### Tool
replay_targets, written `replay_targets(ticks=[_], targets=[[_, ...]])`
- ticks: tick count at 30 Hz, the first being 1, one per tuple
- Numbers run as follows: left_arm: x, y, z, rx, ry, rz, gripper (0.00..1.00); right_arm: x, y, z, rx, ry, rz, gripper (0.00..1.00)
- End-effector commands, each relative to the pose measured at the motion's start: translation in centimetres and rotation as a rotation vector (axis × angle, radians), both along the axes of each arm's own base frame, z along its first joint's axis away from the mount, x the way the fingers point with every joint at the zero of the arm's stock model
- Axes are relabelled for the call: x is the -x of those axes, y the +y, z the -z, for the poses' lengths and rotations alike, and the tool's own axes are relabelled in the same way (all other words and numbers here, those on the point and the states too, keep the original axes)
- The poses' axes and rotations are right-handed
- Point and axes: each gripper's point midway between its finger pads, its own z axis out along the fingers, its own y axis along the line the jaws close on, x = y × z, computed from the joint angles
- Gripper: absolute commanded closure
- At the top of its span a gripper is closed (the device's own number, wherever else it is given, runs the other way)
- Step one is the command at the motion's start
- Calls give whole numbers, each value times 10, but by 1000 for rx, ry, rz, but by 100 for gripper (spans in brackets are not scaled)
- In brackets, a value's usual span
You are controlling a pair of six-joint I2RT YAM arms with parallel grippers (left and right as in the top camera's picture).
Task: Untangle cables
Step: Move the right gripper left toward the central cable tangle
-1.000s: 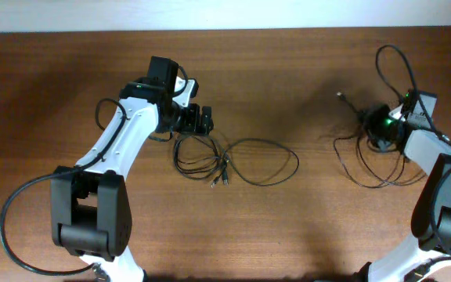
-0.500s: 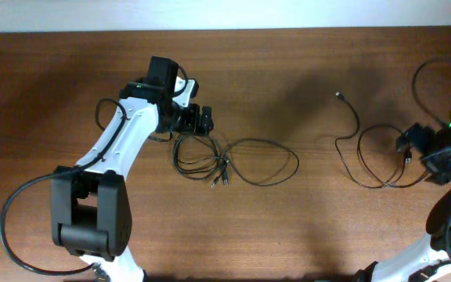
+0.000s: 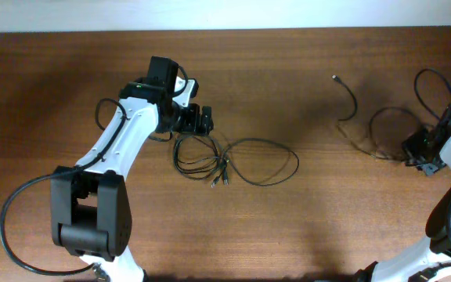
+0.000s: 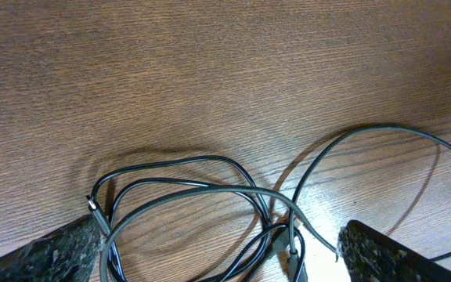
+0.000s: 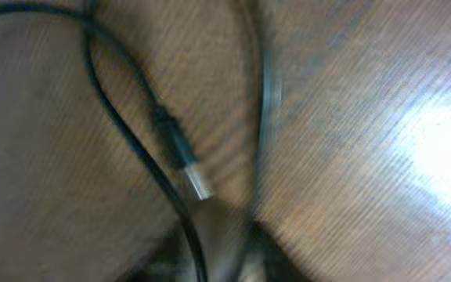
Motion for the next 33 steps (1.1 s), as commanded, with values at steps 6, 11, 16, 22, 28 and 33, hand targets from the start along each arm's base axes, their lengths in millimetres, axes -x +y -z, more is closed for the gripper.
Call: replay_targets(ticks=[6,11,16,22,28,33], targets=[[-4,-1,-8,15,-19,-3,1,-29,8,-86,-105,-26,-43,2],[-4,-1,-8,15,-19,-3,1,-27,8,-84,-112,-15,-42,2],[-4,-1,-8,15,-19,-3,1,-27,8,-84,-111,-15,-42,2],[-4,-1,-8,15,-19,-3,1,-27,8,-84,-112,-15,-42,2],[-4,-1,-8,15,-19,-3,1,-27,8,-84,-112,-15,-42,2],[-4,-1,-8,15,-19,-3,1,-27,8,-84,-111,-15,-42,2]])
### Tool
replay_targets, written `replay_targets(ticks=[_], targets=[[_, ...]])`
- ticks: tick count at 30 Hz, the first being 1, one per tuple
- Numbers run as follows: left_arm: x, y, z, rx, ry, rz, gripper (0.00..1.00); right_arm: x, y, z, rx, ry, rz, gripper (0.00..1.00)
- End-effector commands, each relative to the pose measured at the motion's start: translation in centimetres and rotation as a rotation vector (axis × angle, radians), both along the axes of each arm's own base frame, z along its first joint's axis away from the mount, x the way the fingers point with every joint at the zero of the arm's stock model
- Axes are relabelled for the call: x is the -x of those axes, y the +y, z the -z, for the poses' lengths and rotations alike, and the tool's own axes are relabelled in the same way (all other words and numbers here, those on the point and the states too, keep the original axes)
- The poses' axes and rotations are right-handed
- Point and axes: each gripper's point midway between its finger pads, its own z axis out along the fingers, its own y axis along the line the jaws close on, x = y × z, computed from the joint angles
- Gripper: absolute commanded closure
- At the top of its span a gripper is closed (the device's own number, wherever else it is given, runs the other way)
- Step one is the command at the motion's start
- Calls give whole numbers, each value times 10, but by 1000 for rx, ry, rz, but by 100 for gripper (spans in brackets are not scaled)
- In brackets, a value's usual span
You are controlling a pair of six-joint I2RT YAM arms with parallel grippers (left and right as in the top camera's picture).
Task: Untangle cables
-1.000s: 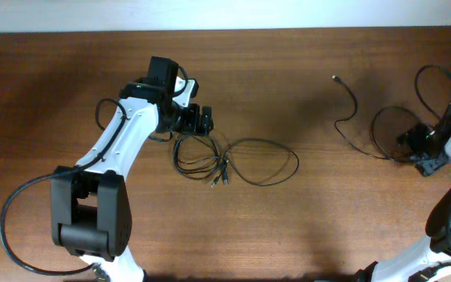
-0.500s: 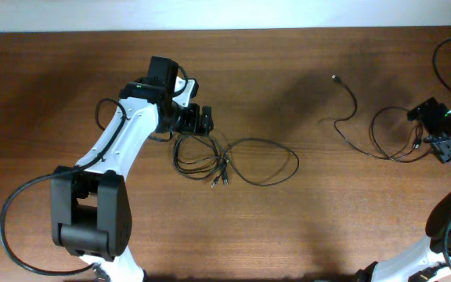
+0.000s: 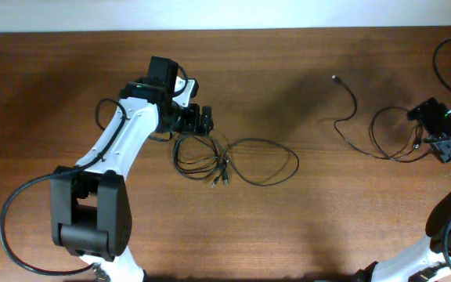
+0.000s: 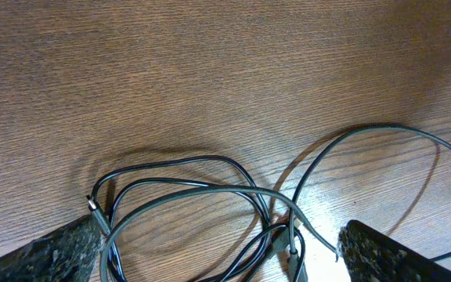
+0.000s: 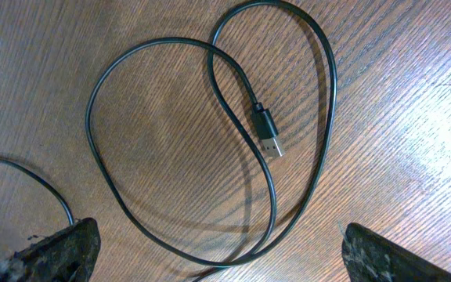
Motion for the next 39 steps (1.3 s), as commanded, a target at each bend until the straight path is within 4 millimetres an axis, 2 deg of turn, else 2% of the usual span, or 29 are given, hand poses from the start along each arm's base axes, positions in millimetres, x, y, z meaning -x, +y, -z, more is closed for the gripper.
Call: replay_targets(ticks=[1,5,7,8,9,10,11,13,16,18,19,22,25,26,29,30,31,32,34,36,37,38,39], targets=[[-4,-1,-8,15,-19,-3,1,-4,1,-7,6,-21,-5,2],[-4,-1,-8,15,-19,-3,1,-7,5,-8,-21,-37,-6,2],[-4,-1,-8,15,-19,-3,1,-3,48,-11,-246,-55,-55,2],[-4,-1,-8,15,-19,-2,1,-4,56,-14,-283,-72,-95,2],[-4,-1,-8,15,-19,-3,1,-7,69,-21,-332,-119,-194,12],[-4,-1,-8,15,-19,-3,1,-9,95,-31,-423,-183,-319,64],[-4,-1,-8,15,-19,-3,1,-7,106,-33,-439,-182,-373,96],[-4,-1,-8,15,-19,-3,1,0,122,-32,-450,-153,-449,96],[-4,-1,-8,15,-19,-3,1,15,165,-31,-490,-78,-604,96],[-4,-1,-8,15,-19,-3,1,17,188,-31,-502,-52,-664,96],[-4,-1,-8,15,-19,-3,1,19,212,-31,-509,-30,-728,96],[-4,-1,-8,16,-19,-3,1,25,259,-31,-514,6,-858,96],[-3,-1,-8,18,-18,-2,1,34,296,-31,-517,35,-964,96],[-3,-1,-8,18,-19,-2,1,41,315,-31,-519,49,-1018,95],[-10,4,-8,-9,-47,-16,1,50,344,-30,-513,60,-1108,92],[-11,14,-7,-36,-44,-36,35,54,355,-30,-511,64,-1140,90],[-10,19,-6,-37,-34,-48,61,57,365,-30,-510,66,-1162,89],[-8,29,-4,-37,-7,-87,100,59,374,-30,-506,63,-1183,83],[-1,53,-1,-39,50,-164,100,60,395,-30,-494,36,-1245,79],[5,63,1,-46,81,-186,100,61,406,-30,-485,14,-1280,78],[8,67,3,-48,97,-194,92,62,416,-31,-478,-5,-1314,76],[12,69,6,-51,114,-198,79,63,425,-31,-473,-18,-1341,71],[16,69,10,-52,126,-198,71,64,432,-30,-471,-26,-1362,67]])
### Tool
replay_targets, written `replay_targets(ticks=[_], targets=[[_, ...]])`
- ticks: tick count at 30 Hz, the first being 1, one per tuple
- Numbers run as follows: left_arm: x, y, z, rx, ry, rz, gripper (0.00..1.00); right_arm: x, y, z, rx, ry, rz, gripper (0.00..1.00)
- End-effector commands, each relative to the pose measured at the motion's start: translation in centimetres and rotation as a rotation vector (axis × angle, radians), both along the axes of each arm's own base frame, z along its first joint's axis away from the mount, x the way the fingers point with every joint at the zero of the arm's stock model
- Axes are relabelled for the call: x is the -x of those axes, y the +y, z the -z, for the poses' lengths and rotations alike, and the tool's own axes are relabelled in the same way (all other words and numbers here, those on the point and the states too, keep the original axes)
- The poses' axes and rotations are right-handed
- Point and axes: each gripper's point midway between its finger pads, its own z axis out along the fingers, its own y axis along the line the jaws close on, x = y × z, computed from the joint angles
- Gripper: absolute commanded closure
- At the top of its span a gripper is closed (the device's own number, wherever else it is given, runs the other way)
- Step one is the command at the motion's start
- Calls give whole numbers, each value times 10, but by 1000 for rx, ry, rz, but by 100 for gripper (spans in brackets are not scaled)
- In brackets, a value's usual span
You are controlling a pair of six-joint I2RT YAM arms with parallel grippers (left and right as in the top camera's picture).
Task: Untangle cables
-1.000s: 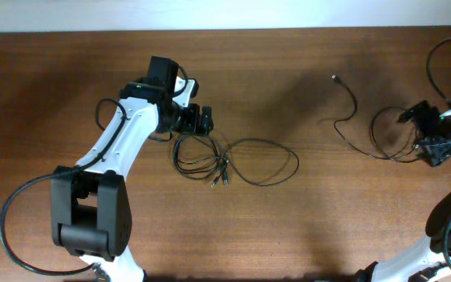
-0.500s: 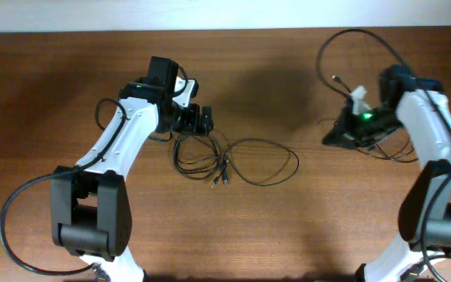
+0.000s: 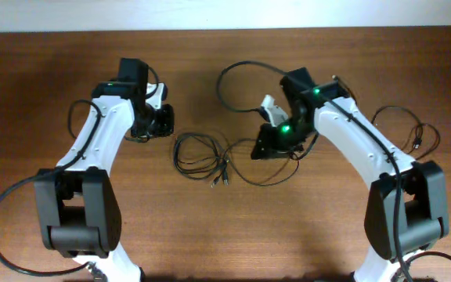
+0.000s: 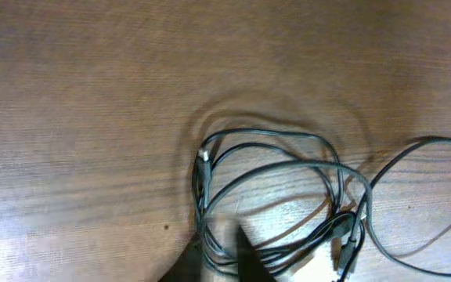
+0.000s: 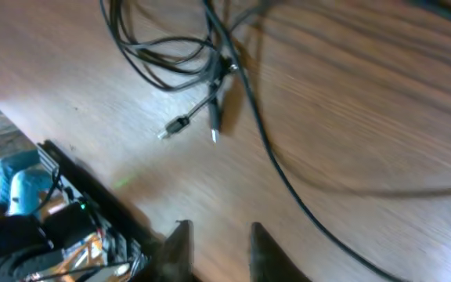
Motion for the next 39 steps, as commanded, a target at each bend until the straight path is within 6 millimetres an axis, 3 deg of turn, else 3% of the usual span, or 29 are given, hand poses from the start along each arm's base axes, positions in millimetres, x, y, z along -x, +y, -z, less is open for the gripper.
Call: replay_targets(ticks=[1,3,8,10,14,17,18,22,23,25,26,29,30,33,35,39], targets=[[10,3,8,-5,32,-19,64,7,25,-5,-29,-39,-66,62],[15,1,17,-5,41,-18,65,12,33,-2,-28,-37,-91,55],[23,-22,42,-5,20,46,63,14,35,4,3,-39,-105,52],[21,-16,44,-48,9,40,70,15,35,4,4,-39,-105,52],[21,0,49,-140,6,21,74,14,34,5,10,-42,-104,52],[25,0,62,-139,2,21,72,11,29,9,48,-57,-100,52],[27,0,66,-139,0,20,74,11,29,9,48,-57,-100,52],[26,0,68,-137,-12,20,100,11,28,9,48,-58,-99,52],[25,-3,67,-119,-13,24,100,11,28,9,48,-58,-99,51],[20,-7,56,-96,-32,27,100,11,28,9,47,-59,-99,46],[14,-7,41,-93,-64,23,100,9,29,8,44,-66,-98,45],[-4,-9,-27,-77,-218,15,100,9,29,8,44,-65,-98,44],[-8,-9,-58,-69,-300,10,100,9,29,8,41,-63,-98,42],[-2,-9,-93,-59,-384,3,100,10,33,5,14,-59,-101,40],[12,-11,-95,-25,-336,-35,100,11,57,-14,-162,-54,-124,36],[25,-41,-96,145,-279,33,100,5,75,-31,-294,-95,-151,33]])
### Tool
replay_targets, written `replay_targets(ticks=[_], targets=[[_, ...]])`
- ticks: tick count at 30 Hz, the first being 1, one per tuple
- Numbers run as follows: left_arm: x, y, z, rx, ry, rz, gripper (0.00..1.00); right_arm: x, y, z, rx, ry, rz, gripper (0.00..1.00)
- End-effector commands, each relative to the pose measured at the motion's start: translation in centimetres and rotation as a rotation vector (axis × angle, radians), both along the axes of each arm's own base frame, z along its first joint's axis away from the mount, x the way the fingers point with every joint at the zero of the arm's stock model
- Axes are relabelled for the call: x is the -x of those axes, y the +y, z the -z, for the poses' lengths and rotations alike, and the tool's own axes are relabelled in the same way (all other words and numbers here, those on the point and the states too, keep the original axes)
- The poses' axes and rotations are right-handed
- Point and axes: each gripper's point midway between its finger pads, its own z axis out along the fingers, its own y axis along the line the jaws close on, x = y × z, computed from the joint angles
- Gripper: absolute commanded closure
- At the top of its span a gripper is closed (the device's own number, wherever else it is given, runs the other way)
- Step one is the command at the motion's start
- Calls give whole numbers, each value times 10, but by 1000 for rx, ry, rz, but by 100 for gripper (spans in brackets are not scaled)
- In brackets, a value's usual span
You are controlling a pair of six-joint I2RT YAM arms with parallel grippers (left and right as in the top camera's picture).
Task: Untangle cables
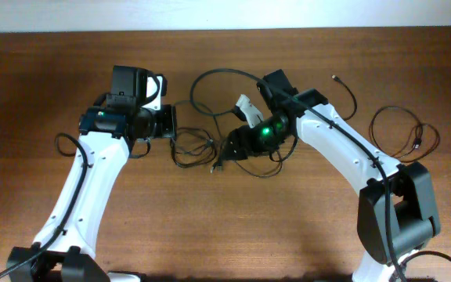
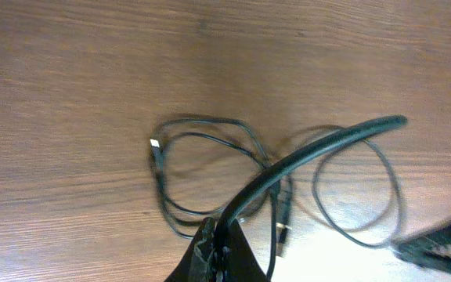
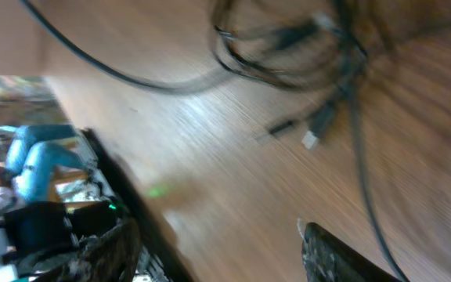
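Observation:
A knot of thin black cables (image 1: 194,149) lies at mid-table between both arms. My left gripper (image 1: 172,124) is at its left edge. In the left wrist view that gripper (image 2: 221,244) is shut on one dark strand (image 2: 312,153), which rises from the jaws above the loops (image 2: 210,120) on the wood. My right gripper (image 1: 229,149) hovers at the knot's right side. Its fingers (image 3: 343,251) stand wide open with nothing between them, and the knot (image 3: 288,35) and loose plugs (image 3: 312,133) lie ahead of it.
A separate coiled black cable (image 1: 398,129) lies at the far right of the table. Another thin cable (image 1: 349,98) curves behind it, its plug near the back. The right arm's own cable loops above the knot. Bare wood fills the front.
My left gripper now holds a strand raised off the table and has shifted relative to the knot. My right gripper has moved left, closer to the knot, and its fingers are spread wider.
My left gripper hung open over the knot while the right was at the far right by a separated cable. Then the right gripper stood open above that laid-out cable. Then the right arm was at mid-table and the left was closed at the knot's left. Now the left holds a strand.

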Motion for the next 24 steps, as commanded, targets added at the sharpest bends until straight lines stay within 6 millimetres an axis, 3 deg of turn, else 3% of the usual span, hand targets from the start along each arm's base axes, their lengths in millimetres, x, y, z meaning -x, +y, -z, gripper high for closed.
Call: replay_targets(ticks=[1,6,15,24], targets=[[9,-33,-12,205,32,71,100,1,14,-14,-109,3,-39,33],[17,-53,-22,374,96,42,100,4,20,-22,-174,-35,-99,30],[19,-58,-23,392,105,50,100,-3,21,-21,-170,-78,-96,29],[24,-72,-24,472,188,-48,100,-8,24,-23,-185,-110,-99,30]])
